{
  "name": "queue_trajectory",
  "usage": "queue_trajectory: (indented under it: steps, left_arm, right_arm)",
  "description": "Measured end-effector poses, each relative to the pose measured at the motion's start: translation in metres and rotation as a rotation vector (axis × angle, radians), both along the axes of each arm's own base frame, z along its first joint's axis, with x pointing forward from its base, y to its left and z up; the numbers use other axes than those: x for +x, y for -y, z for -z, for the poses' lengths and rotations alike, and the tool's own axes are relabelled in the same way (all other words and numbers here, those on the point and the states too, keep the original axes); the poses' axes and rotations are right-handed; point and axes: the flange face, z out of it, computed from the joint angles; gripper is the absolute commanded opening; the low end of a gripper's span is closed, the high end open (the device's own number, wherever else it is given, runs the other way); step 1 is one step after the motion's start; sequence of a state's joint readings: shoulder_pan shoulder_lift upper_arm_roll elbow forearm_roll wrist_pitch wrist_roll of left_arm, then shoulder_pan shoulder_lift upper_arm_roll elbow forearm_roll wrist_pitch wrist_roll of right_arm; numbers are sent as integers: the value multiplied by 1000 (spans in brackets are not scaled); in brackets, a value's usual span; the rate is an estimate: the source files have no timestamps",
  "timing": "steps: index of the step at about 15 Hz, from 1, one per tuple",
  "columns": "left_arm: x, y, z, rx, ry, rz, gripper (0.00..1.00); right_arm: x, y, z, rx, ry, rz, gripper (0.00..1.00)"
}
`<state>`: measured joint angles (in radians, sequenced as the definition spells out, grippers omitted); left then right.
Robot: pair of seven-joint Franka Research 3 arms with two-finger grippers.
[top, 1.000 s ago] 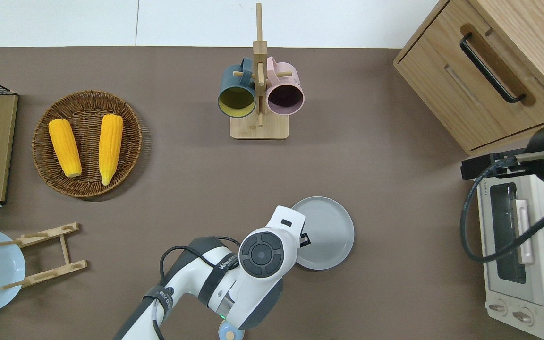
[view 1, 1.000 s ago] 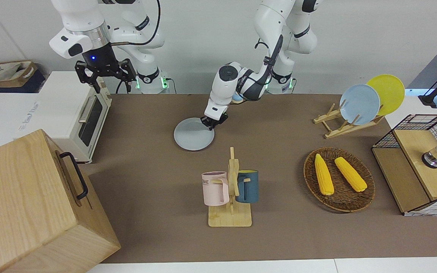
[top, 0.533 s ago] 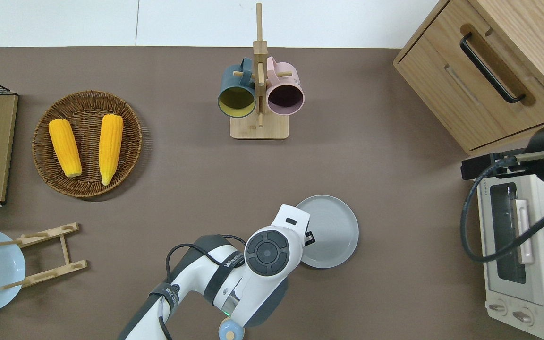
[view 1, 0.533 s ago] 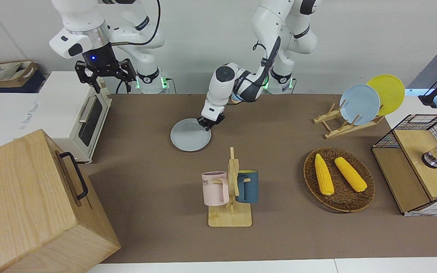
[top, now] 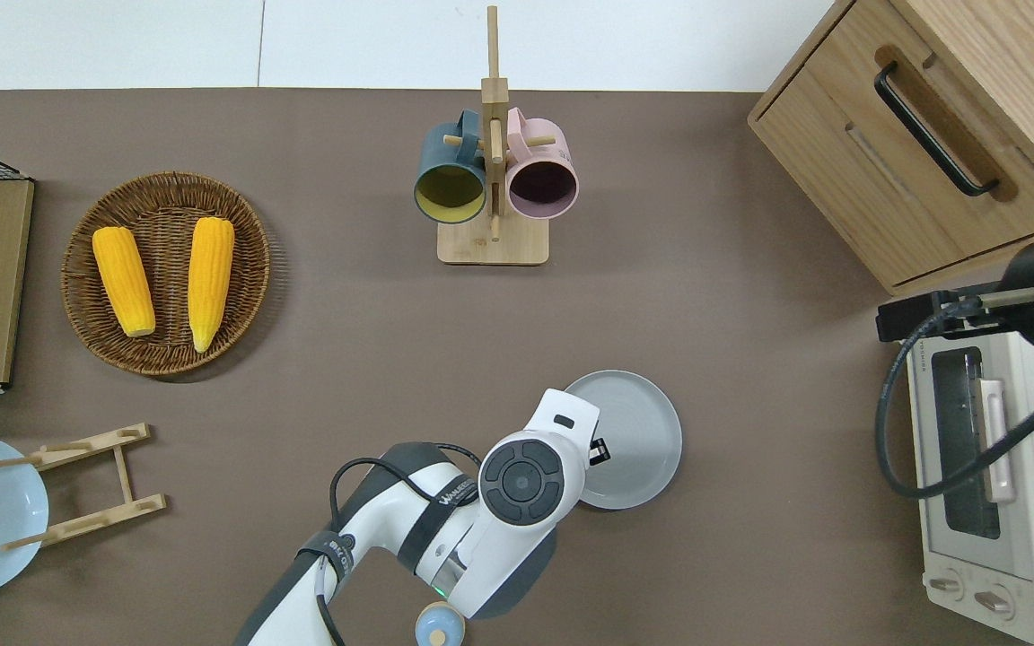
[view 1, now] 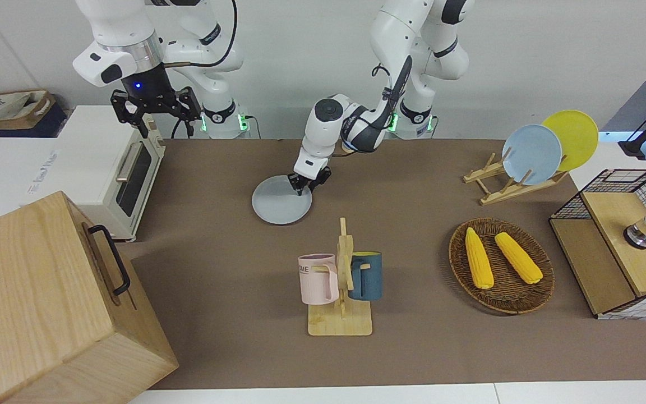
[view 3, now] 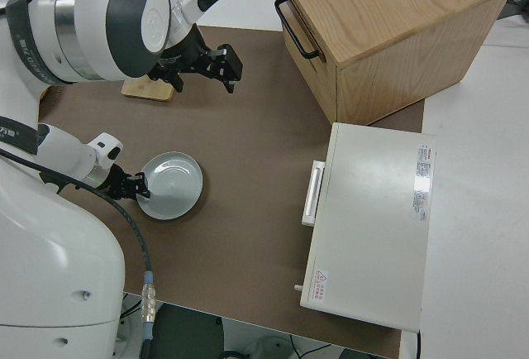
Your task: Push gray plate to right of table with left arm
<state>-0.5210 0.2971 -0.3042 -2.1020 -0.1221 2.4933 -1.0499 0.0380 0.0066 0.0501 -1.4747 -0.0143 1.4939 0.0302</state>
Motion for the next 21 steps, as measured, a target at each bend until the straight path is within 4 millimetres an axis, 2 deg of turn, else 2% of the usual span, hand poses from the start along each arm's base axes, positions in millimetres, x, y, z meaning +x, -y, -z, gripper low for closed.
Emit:
queue_trajectory:
  steps: [4,8,10,12,21]
  left_arm:
    - [7,-1,-5,43,-34,13,1000]
    - [15,-2,-23,63,-46,31,1000]
    - [19,-11,-32,76,-52,51,1000]
    - [25,-23,-47,90,-58,64,1000]
    - [47,-102,-131,136,-60,111,1000]
  right_arm:
    - [0,0,0,0,0,0,983]
    - [0,0,0,0,0,0,983]
    - [0,0,0,0,0,0,983]
    - [0,0,0,0,0,0,983]
    - [0,0,0,0,0,0,983]
